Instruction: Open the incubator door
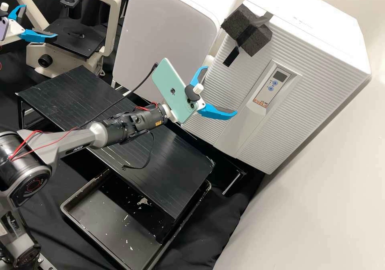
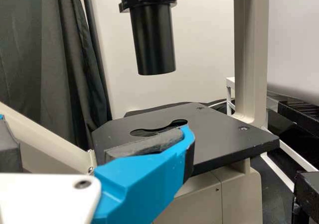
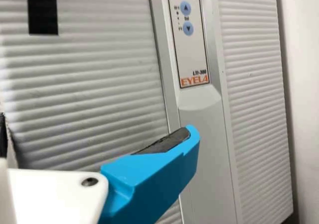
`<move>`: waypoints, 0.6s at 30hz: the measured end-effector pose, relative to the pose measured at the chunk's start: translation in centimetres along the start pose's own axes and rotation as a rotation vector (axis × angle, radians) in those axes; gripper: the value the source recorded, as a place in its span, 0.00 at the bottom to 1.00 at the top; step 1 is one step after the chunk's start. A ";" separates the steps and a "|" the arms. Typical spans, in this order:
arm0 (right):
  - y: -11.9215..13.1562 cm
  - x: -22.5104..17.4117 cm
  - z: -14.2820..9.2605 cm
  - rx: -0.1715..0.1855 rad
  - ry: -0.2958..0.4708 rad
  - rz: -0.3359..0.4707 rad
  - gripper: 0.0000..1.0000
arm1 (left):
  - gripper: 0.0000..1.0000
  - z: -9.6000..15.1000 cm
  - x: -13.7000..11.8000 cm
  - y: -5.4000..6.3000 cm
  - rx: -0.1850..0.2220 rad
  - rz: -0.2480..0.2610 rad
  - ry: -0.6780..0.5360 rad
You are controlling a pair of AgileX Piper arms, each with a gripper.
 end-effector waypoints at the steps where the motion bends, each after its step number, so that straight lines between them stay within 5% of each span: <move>1: 0.0 0.0 0.1 0.003 -0.006 -0.003 0.00 | 1.00 0.0 0.0 0.0 0.000 0.000 0.000; 18: 0.1 -0.3 -0.8 -0.047 -0.017 -0.012 0.00 | 1.00 0.0 0.0 0.0 0.000 0.000 0.000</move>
